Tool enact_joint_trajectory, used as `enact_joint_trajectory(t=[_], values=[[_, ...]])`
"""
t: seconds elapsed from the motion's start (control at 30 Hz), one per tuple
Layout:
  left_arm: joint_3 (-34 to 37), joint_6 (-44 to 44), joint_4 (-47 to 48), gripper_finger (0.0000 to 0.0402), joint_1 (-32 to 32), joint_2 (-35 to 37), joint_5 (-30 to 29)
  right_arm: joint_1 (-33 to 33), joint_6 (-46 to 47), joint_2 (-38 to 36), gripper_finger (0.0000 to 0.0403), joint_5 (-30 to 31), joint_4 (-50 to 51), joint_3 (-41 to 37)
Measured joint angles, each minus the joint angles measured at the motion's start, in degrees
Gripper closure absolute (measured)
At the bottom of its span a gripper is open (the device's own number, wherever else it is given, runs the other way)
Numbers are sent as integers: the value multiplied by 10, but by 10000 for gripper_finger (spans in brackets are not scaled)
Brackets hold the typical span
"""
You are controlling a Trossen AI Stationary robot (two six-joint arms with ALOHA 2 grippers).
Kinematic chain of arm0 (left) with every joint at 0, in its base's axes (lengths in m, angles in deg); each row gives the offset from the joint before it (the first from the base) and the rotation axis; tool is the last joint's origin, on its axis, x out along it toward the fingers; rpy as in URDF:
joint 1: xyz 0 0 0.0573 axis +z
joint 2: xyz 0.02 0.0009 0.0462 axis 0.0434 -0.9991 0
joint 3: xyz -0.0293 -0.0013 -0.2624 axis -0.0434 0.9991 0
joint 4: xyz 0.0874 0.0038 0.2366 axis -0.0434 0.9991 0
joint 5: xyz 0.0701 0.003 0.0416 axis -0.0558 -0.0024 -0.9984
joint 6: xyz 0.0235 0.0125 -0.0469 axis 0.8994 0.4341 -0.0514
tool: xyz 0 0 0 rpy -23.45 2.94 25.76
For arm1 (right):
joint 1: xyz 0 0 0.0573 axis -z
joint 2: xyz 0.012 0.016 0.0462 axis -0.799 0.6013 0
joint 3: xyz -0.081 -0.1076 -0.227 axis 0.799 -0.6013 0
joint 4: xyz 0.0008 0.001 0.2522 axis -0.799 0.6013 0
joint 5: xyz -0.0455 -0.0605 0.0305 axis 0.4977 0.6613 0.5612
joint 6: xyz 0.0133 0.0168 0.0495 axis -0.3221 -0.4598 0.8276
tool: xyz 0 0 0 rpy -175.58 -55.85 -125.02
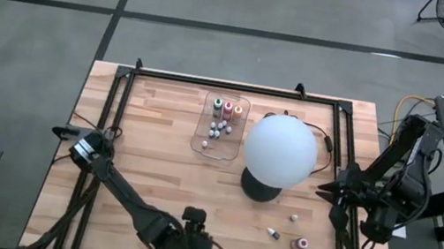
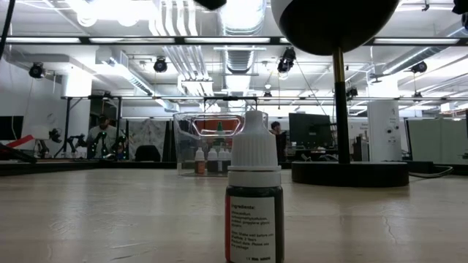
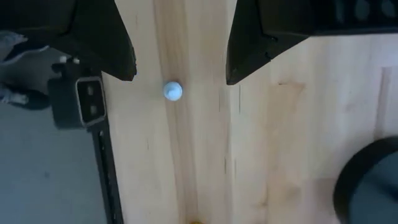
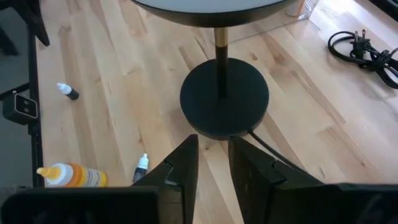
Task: Pick & Place food coloring
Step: Put the small red food coloring bottle into the transparent bin
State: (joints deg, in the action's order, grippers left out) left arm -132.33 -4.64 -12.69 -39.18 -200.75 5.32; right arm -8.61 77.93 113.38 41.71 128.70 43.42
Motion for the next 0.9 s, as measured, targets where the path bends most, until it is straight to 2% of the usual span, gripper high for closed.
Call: enact_joint_trajectory(t=[0.3,0.5,0.7,0.9], values=[[0,63,1,181,1,-32,16,0,-6,-6,318,0,-1,-2],[0,71,-16,181,6,-44,37,0,-6,-5,319,-7,-1,-4],[0,105,-80,181,6,-60,40,0,-1,-6,326,-13,-2,-6],[0,96,-69,181,7,-74,39,0,0,-6,319,-15,-3,-7]])
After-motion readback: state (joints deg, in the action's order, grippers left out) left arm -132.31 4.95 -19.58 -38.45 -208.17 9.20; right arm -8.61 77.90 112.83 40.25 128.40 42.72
